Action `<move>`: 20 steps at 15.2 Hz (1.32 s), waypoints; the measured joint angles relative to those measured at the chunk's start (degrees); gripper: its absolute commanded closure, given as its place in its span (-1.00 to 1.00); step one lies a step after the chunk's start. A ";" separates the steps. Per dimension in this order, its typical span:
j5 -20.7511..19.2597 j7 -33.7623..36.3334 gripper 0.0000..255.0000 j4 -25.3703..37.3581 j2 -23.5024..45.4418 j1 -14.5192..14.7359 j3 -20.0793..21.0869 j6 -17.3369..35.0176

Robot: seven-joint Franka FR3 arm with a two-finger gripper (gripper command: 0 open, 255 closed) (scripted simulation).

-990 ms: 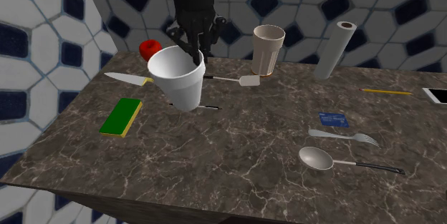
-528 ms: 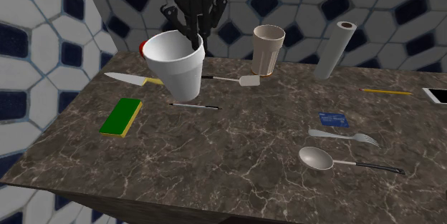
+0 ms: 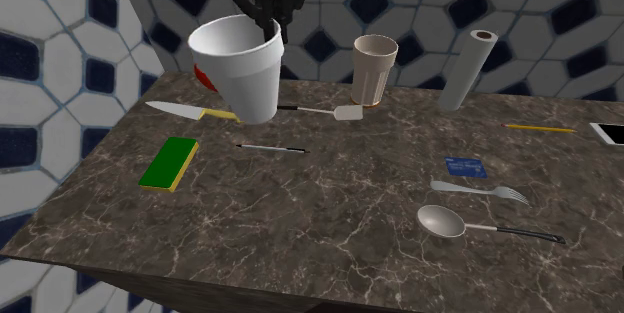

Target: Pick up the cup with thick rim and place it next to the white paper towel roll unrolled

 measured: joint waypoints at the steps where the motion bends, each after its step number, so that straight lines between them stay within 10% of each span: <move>1: 0.00 0.07 1.00 0.90 0.22 0.01 0.02 -0.68; 20: -0.55 -5.06 1.00 13.92 1.22 -2.62 -2.86 -12.85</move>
